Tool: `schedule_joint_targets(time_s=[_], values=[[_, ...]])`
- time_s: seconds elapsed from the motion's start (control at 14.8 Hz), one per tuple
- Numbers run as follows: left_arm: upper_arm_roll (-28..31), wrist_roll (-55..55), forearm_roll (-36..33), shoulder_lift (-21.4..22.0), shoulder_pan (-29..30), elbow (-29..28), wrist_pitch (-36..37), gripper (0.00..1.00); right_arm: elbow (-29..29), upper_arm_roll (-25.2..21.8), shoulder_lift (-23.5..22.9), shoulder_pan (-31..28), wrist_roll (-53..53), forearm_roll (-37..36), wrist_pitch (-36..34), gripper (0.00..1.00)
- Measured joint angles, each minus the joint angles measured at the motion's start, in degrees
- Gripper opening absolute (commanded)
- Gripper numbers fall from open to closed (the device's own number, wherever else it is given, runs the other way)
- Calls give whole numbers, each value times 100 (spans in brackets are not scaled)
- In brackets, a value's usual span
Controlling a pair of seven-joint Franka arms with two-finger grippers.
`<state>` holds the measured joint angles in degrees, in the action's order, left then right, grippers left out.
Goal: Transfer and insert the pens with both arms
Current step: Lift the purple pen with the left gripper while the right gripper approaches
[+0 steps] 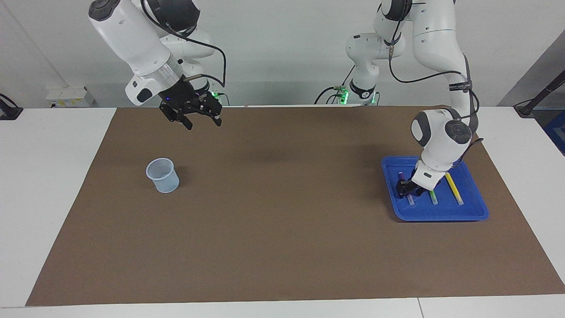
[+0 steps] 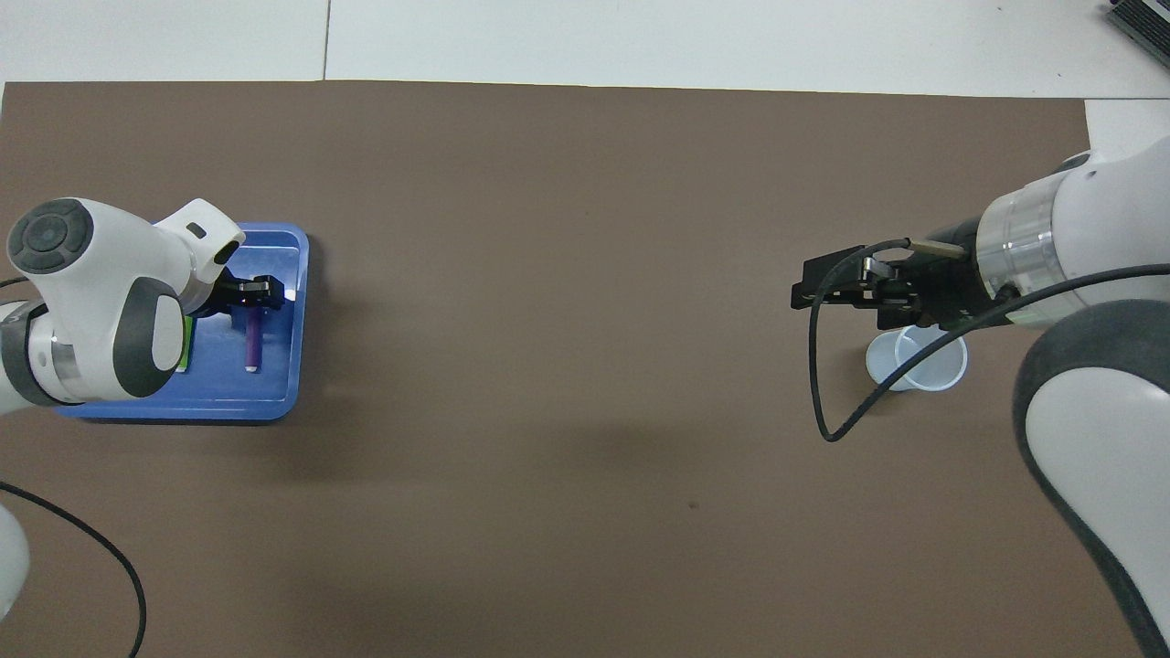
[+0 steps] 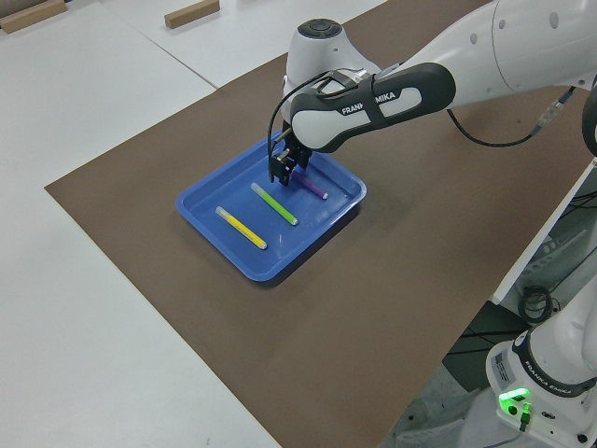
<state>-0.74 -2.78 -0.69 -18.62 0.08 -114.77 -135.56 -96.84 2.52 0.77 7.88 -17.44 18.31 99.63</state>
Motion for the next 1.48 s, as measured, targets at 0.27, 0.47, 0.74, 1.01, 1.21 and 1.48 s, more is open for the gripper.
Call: schedule_joint_targets(time_s=[0.27,0.47,0.74,1.01,1.21,1.48], values=[[-11,0,1,48,-14,-9,-12,0,-15,11,0,289,-476,5,308,100],[-7,0,1,51,-14,-5,-1,0,-41,13,2,405,-587,112,336,99],[10,-31,1,61,-13,440,650,0,-192,12,4,448,-599,537,604,100],[-4,-536,258,151,-17,1266,1726,0,-557,12,92,453,-707,868,1077,100],[-25,-1296,746,311,-41,1573,2342,0,-937,14,171,604,-819,1027,1653,100],[-233,-2637,1391,585,-138,1627,2789,0,-1088,28,169,1016,-565,1029,2236,95]])
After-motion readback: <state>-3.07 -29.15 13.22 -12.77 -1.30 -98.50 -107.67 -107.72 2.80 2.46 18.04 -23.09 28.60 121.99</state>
